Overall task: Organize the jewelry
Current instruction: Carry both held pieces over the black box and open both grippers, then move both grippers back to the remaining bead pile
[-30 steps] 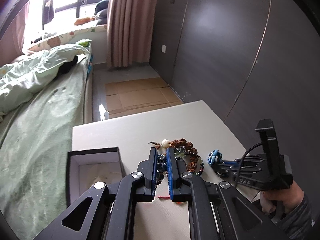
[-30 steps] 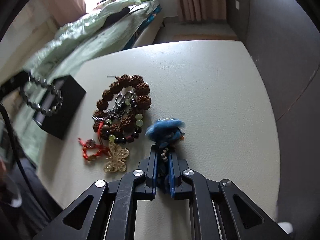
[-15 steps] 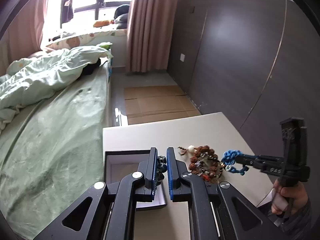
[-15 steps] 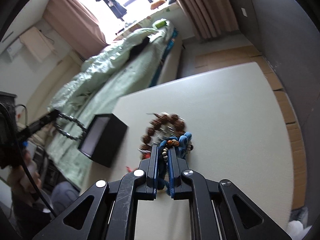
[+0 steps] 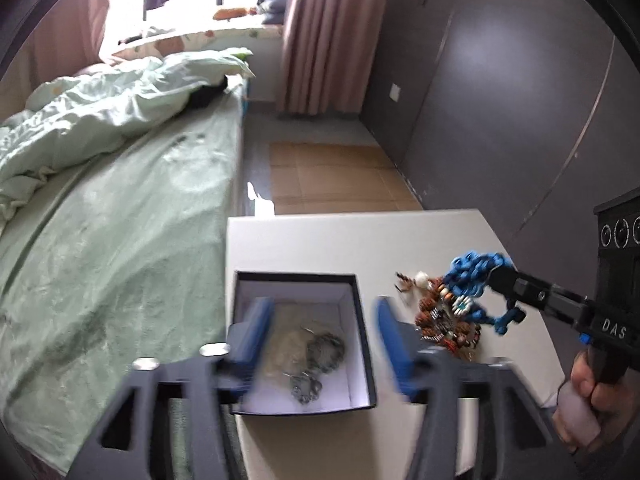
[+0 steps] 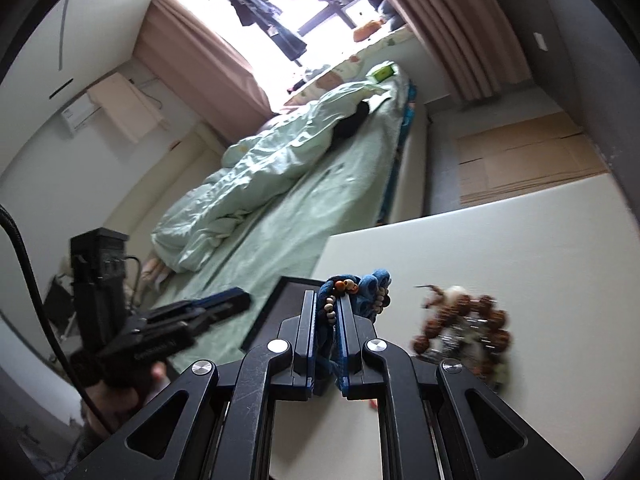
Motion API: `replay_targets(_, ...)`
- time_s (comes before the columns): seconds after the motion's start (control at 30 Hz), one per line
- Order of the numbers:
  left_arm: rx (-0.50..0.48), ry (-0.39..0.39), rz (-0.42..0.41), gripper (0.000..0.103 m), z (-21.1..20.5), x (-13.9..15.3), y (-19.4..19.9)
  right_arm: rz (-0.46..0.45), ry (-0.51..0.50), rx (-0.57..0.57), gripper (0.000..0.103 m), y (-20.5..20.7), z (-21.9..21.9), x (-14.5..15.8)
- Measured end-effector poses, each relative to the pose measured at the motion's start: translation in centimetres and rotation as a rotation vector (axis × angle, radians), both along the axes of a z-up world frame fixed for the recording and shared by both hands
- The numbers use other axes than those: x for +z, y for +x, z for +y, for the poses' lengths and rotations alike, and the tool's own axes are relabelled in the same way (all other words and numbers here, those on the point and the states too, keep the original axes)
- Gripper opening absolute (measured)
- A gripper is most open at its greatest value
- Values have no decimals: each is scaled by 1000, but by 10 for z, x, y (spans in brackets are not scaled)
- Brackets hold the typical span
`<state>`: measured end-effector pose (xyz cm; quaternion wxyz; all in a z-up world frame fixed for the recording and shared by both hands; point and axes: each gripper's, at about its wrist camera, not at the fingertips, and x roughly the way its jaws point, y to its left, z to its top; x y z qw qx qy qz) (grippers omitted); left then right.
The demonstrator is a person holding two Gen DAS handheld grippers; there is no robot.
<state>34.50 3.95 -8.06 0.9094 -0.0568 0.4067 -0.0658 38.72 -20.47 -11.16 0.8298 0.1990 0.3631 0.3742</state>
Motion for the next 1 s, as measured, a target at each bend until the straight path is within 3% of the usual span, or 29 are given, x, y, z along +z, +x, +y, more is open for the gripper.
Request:
replay_targets(0.53, 106, 41, -19, 65, 49, 12, -25, 22, 46, 129, 11, 14, 85, -9)
replay_targets(0.57, 111, 42, -19, 65, 51, 12, -27, 33, 30, 123, 15, 16, 90, -11)
replay_targets(0.6, 117, 43, -20, 65, 52, 12, -28, 49, 16, 123, 43, 18, 93, -13)
replay_targets(0.63, 121, 42, -20, 65, 54, 13, -30, 79, 2, 122, 83, 22, 97, -17)
replay_targets(0.67, 123, 38, -21, 65, 55, 13, -31, 102, -6, 109, 94, 24, 98, -22)
replay_targets(1.0, 82, 12, -30, 66, 38, 13, -31, 147, -33, -15, 96, 18, 44, -26)
